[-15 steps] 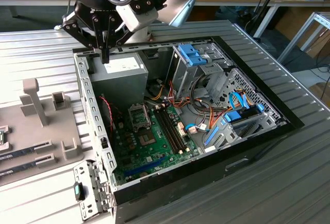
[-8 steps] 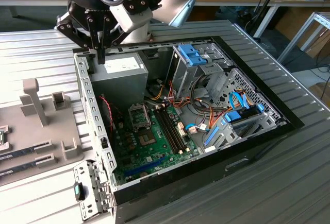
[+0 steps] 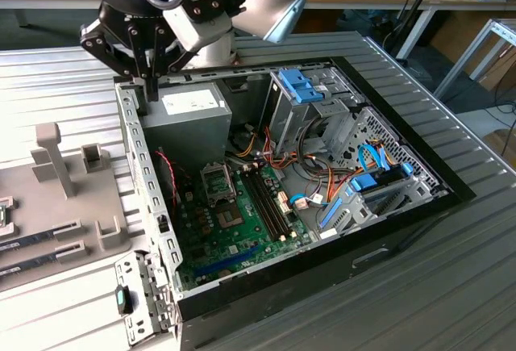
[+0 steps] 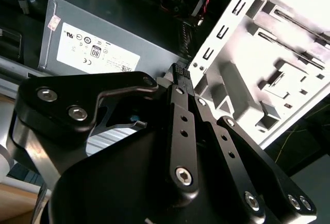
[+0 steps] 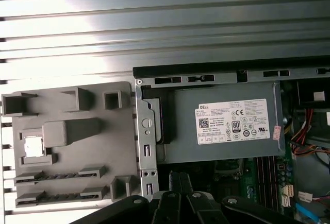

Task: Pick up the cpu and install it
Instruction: 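Reach for the cpu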

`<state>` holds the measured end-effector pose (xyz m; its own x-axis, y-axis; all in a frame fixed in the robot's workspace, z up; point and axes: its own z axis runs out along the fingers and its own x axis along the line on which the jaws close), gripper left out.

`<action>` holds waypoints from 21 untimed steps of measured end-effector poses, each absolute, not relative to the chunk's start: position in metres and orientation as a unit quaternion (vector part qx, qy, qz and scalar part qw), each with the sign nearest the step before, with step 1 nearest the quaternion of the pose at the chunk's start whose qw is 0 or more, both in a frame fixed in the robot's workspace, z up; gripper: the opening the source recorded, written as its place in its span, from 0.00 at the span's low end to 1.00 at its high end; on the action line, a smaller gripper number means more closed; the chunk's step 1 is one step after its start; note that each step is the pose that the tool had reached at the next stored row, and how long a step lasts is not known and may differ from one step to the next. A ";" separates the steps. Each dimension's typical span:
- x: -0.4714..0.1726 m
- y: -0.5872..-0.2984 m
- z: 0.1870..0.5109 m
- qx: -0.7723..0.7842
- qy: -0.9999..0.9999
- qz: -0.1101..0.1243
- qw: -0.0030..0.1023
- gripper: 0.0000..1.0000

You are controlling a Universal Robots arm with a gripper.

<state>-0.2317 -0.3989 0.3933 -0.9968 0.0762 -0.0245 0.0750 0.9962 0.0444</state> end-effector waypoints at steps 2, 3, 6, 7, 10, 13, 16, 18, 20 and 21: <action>-0.234 -0.399 0.393 0.038 0.999 0.022 0.013 0.11; -0.235 -0.399 0.393 0.038 0.999 0.022 0.013 0.11; -0.238 -0.399 0.393 0.038 0.999 0.022 0.013 0.11; -0.238 -0.399 0.393 0.038 0.999 0.022 0.013 0.11; -0.242 -0.399 0.393 0.038 0.999 0.022 0.013 0.11; -0.246 -0.399 0.393 0.038 0.999 0.022 0.013 0.11; -0.249 -0.399 0.393 0.038 0.999 0.022 0.013 0.11; -0.251 -0.399 0.393 0.038 0.999 0.022 0.013 0.11; -0.252 -0.399 0.393 0.038 0.999 0.022 0.013 0.11; -0.253 -0.399 0.393 0.038 0.999 0.022 0.013 0.11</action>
<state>-0.2534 -0.3989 0.3933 -0.9968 0.0762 -0.0244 0.0751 0.9962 0.0443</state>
